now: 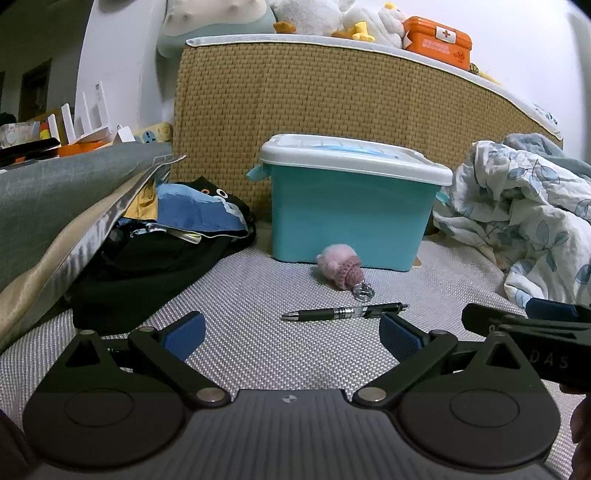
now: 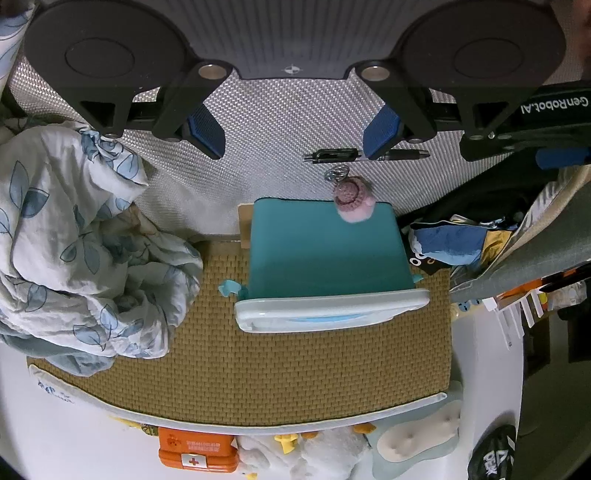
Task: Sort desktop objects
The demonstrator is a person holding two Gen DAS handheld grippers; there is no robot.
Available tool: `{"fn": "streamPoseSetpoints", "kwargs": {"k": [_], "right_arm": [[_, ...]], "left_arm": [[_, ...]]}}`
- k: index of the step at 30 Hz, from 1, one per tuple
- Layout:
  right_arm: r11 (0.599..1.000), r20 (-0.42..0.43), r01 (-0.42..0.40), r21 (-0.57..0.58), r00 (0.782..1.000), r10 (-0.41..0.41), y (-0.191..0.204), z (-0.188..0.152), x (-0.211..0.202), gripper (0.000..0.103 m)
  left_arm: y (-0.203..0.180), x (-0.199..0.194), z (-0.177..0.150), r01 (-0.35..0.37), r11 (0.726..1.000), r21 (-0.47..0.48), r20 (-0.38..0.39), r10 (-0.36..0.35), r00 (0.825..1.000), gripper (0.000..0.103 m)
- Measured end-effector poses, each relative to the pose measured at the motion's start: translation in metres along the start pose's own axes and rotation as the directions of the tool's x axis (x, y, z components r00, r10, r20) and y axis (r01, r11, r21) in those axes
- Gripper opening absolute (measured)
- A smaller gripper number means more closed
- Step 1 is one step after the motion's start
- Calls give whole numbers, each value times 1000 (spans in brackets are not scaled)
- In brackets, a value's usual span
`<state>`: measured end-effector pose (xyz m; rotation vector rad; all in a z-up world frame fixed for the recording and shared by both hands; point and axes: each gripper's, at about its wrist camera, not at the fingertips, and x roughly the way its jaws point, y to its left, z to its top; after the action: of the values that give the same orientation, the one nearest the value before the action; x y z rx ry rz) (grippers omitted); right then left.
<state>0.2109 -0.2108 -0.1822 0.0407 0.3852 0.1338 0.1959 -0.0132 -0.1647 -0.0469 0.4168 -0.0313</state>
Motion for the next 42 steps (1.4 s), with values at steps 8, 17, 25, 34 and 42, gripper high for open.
{"fn": "streamPoseSetpoints", "kwargs": {"k": [8,17,25,34,42], "right_arm": [[1000,-6,-4,13,1000,5,-1,1,0,85],[1000,-7,-1,7,1000,1,-1,-1,0,85],[1000,-12,-3,2,1000,3,0,-2,1,85],[1000,-14,-1,8,1000,1,0,-2,2,85],[1000,-13,-1,5,1000,1,0,-3,1,85]], "left_arm": [[0,2,-1,-7,1000,7,-10,7,1000,103],[1,1,0,-1,1000,1,-3,1,1000,103],[1,2,0,2,1000,-1,-3,-2,1000,103],[2,1,0,1,1000,-4,-4,-1,1000,103],[2,1,-1,5,1000,-1,-5,-5,1000,103]]}}
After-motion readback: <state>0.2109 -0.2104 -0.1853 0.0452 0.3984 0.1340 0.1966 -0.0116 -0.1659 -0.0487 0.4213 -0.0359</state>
